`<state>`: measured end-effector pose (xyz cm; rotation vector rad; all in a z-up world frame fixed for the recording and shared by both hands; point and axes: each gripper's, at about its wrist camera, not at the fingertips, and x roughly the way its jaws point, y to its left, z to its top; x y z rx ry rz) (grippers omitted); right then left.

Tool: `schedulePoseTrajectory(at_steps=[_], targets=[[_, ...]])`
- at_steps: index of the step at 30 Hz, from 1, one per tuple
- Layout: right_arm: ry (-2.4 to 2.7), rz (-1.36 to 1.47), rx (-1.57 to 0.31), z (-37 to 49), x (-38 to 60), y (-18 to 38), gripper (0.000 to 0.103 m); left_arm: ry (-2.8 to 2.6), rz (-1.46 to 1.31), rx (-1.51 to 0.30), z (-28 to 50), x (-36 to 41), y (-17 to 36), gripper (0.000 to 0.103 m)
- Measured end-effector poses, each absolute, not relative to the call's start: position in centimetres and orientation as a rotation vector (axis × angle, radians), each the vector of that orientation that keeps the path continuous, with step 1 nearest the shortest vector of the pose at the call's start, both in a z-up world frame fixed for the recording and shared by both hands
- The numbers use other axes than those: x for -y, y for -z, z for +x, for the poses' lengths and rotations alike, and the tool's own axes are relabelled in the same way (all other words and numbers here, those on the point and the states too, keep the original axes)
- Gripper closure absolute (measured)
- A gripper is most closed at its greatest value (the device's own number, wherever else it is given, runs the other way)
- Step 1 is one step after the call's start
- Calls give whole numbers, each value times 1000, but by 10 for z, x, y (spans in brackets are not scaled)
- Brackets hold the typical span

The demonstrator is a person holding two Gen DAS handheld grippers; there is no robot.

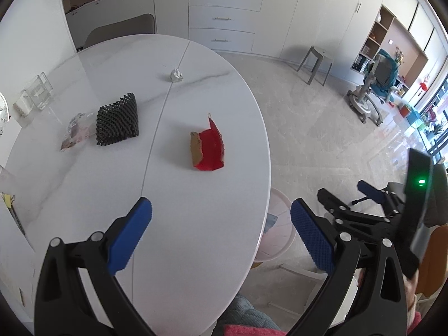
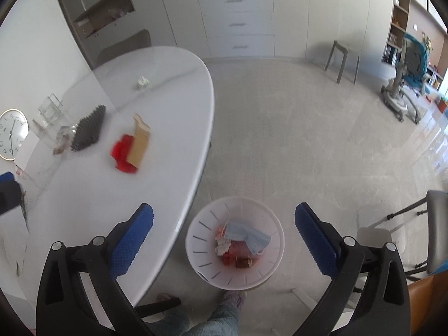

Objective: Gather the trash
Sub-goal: 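Grasp the black mesh pad with the left gripper while the right moves to the red cardboard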

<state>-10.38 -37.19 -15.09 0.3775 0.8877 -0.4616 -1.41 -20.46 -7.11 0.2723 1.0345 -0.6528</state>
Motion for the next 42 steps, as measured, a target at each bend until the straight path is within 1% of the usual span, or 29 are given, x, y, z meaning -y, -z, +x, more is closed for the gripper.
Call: schedulePoseTrajectory(at_steps=[5, 11, 20, 26, 34, 42], targets=[[437, 315, -835, -89, 344, 114, 3, 628, 250, -1011, -1, 179, 64, 8], [391, 285, -823, -63, 317, 105, 3, 582, 203, -1008, 21, 145, 66, 8], [325, 295, -865, -16, 288, 123, 3, 489, 156, -1016, 59, 104, 80, 8], [310, 323, -905, 18, 284, 145, 3, 437, 122, -1038, 92, 94, 96, 8], [328, 372, -968, 60, 295, 179, 3, 398, 133, -1096, 154, 115, 131, 8], [378, 419, -1020, 89, 316, 210, 3, 361, 149, -1146, 223, 155, 170, 8]])
